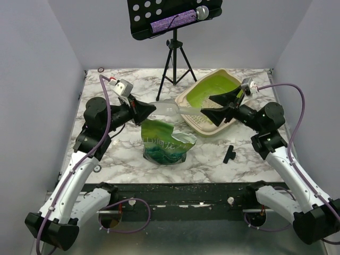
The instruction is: Fill the litter box with clean litter
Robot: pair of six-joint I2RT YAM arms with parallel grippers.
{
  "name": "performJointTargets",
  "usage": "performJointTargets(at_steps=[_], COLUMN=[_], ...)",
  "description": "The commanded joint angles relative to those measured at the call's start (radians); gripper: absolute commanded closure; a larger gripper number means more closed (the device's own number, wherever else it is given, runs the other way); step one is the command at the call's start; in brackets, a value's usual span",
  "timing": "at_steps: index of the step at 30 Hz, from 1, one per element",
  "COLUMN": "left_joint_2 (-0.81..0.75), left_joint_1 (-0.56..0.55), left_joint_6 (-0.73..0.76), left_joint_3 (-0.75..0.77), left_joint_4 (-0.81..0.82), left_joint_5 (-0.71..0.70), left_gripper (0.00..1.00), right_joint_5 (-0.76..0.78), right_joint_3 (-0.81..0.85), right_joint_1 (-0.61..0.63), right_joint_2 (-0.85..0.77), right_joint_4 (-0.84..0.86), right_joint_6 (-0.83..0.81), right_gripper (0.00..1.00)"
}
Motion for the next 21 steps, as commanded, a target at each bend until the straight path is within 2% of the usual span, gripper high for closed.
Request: performJointTargets(at_steps=[1,7,15,21], left_joint_2=[-0.001,0.057,0.079,0.077], left_joint_1=[0.084,0.158,0.173,0.188], left_joint_6=[-0.198,-0.427,-0.484,-0.501], left_joint_3=[-0.097,-0.215,-0.226,-0.251], left_joint_4=[0.344,0.660,0.724,0.759], left_joint_5=[0.251,0.356,0.389,0.392], left_gripper=[1.00,1.00,1.00,1.00], right_joint_5=[-0.073,-0.193,-0.334,-0.405], right_joint_3=[-0.021,-0.044,-0.025,-0.033], right_joint_1=[-0.035,-0.082,-0.089,-0.088], right_joint_2=[0.046,0.084,0.156,0.233], right_joint_4=[0.133,0.266,0.361,0.533], right_joint_6=[0.045,0.114,0.189,0.313], right_gripper=[0.14,0.14,0.13,0.12])
